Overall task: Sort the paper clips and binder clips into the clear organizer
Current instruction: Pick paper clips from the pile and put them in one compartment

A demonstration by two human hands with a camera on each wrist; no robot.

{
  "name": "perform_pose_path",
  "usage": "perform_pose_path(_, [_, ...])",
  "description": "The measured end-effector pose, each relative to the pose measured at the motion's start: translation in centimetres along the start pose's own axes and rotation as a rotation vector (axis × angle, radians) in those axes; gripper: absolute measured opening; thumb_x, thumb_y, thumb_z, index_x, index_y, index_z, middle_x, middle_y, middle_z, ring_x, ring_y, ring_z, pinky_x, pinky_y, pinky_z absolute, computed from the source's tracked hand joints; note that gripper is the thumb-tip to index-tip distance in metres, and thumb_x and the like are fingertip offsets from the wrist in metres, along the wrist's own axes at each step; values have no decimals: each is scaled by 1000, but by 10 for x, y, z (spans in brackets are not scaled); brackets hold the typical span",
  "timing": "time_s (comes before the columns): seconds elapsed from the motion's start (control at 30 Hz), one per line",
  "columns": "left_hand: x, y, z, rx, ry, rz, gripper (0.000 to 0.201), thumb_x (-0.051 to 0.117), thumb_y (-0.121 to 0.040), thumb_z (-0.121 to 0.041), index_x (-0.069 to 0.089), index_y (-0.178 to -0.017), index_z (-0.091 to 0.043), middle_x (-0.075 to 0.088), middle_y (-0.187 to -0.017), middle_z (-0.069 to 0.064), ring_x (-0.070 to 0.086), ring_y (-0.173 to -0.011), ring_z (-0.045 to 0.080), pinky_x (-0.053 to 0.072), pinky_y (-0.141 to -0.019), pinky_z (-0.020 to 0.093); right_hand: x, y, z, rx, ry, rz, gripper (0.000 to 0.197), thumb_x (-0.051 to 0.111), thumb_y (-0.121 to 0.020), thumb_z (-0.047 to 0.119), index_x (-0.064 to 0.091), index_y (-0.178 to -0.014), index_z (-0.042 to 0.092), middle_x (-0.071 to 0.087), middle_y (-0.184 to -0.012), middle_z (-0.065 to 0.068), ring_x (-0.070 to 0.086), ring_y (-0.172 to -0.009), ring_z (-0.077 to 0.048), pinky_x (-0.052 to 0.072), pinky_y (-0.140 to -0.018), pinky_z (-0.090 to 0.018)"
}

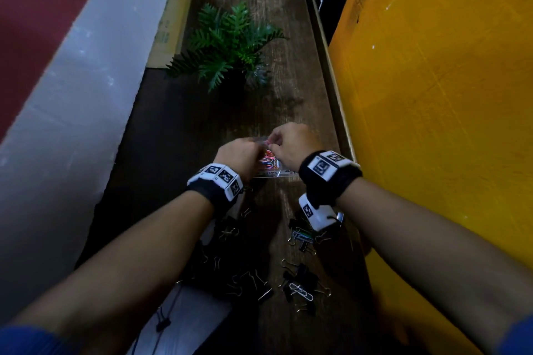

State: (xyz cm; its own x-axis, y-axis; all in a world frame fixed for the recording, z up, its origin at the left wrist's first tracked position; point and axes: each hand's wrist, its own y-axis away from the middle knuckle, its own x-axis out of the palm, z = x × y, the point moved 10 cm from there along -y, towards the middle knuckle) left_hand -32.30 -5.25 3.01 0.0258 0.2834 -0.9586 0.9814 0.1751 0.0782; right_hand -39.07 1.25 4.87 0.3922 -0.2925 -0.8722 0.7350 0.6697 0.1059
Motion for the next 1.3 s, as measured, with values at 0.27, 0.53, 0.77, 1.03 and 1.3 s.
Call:
perform_pose_path(0.27, [19, 15, 1, 10, 34, -19, 31, 60, -84, -29, 60, -115, -23, 48, -114, 3, 47, -103, 21, 46, -77, 33, 27, -9, -1, 15, 100, 132, 12, 63, -86, 23, 70, -95, 22, 70, -95, -5, 65, -87, -23, 55, -77, -37])
perform_pose_path(0.53, [62, 49, -85, 255, 123, 110, 22, 52, -86, -27, 66, -102, -19, 56, -106, 5, 54, -97, 27, 45, -70, 35, -5, 49, -94, 251, 59, 63, 12, 63, -87, 26, 68, -78, 19, 66, -77, 1, 61, -72, -15, 40, -61, -21])
perform_pose_path(0.77, [117, 76, -112, 359, -55, 266, 41, 53, -87, -29, 50, -128, -27, 44, -126, 6, 43, -110, 28, 42, -84, 40, 23, 87, -122, 385, 119, 126, 20, 66, -84, 35, 64, -72, 19, 65, -73, 0, 60, -70, -19, 43, -62, -24])
perform_pose_path(1.03, [111, 89, -75, 278, -89, 226, 31, 44, -81, -37, 68, -98, -26, 58, -98, 0, 54, -89, 25, 44, -68, 34, 54, 81, -117, 363, 86, 239, 15, 66, -84, 26, 67, -73, 15, 68, -79, -3, 64, -76, -20, 51, -68, -28])
perform_pose_path(1.3, [90, 62, -99, 194, 19, 80, 23, 53, -83, -33, 63, -92, -15, 59, -93, 8, 57, -85, 29, 47, -66, 35, 37, 79, -126, 381, -216, 69, 21, 69, -81, 17, 63, -61, 17, 67, -65, 3, 63, -66, -13, 49, -61, -23])
